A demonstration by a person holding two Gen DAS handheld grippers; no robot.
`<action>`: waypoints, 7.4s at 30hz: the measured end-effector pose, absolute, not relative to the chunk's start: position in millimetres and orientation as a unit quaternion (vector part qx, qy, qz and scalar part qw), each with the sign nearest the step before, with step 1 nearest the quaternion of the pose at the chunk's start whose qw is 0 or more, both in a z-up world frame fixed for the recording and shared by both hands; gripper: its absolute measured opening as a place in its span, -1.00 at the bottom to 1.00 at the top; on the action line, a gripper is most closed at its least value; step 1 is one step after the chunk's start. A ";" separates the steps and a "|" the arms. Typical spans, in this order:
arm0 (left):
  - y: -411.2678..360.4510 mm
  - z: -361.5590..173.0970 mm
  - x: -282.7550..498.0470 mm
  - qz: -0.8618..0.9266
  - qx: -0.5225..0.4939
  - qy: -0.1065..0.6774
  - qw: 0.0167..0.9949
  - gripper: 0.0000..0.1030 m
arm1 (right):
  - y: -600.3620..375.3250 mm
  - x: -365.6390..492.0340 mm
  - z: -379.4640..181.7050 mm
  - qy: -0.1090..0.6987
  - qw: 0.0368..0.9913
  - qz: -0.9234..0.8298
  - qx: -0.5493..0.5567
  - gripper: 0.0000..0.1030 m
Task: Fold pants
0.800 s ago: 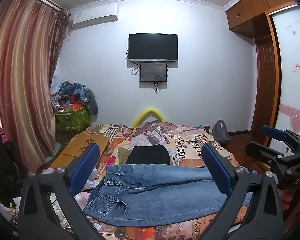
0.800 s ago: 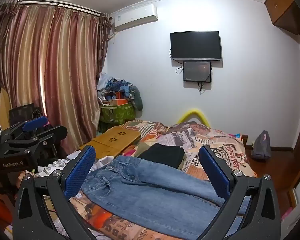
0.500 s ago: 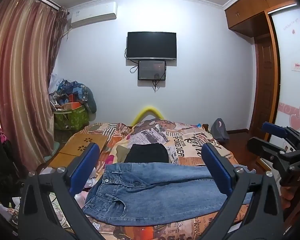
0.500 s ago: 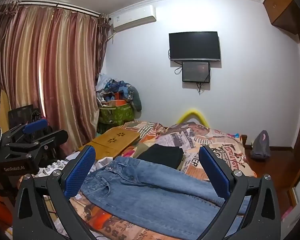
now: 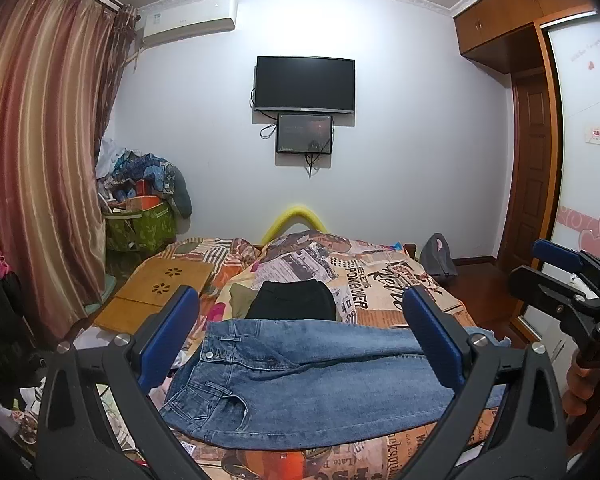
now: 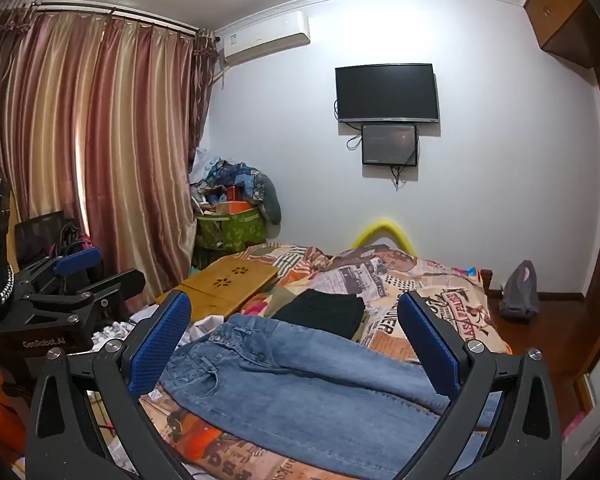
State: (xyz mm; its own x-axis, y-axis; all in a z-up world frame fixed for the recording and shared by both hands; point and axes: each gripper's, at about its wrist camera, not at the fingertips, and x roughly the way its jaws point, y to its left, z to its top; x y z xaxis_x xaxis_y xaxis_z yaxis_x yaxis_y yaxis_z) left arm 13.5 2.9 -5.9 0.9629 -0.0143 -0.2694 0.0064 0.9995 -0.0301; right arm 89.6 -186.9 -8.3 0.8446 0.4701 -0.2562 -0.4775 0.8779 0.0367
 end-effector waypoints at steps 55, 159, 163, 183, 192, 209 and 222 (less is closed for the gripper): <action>10.0 -19.3 28.7 -0.011 -0.021 0.142 0.990 1.00 | -187.7 95.0 -9.1 0.133 0.961 0.244 -0.009 1.00; 156.5 -182.8 307.1 0.023 -0.023 0.406 0.913 -0.93 | -233.8 298.8 -136.4 0.393 0.863 0.305 -0.088 -0.92; 156.8 -183.9 297.8 0.015 -0.032 0.401 0.915 -0.93 | -227.3 290.3 -143.0 0.401 0.857 0.312 -0.089 -0.92; 195.0 -252.5 386.8 0.044 -0.073 0.482 0.872 -0.40 | -236.7 416.6 -223.5 0.499 0.824 0.255 -0.084 -0.01; 211.2 -303.8 460.3 0.045 -0.124 0.544 0.829 -0.11 | -223.3 432.4 -255.3 0.533 0.787 0.290 -0.109 0.40; 204.5 -286.6 461.1 0.039 -0.094 0.504 0.858 -0.94 | -214.7 423.6 -261.7 0.544 0.776 0.311 -0.073 -0.74; 164.9 -200.4 380.7 0.009 -0.026 0.428 0.904 -0.94 | -225.0 362.3 -187.6 0.460 0.833 0.299 -0.067 -0.82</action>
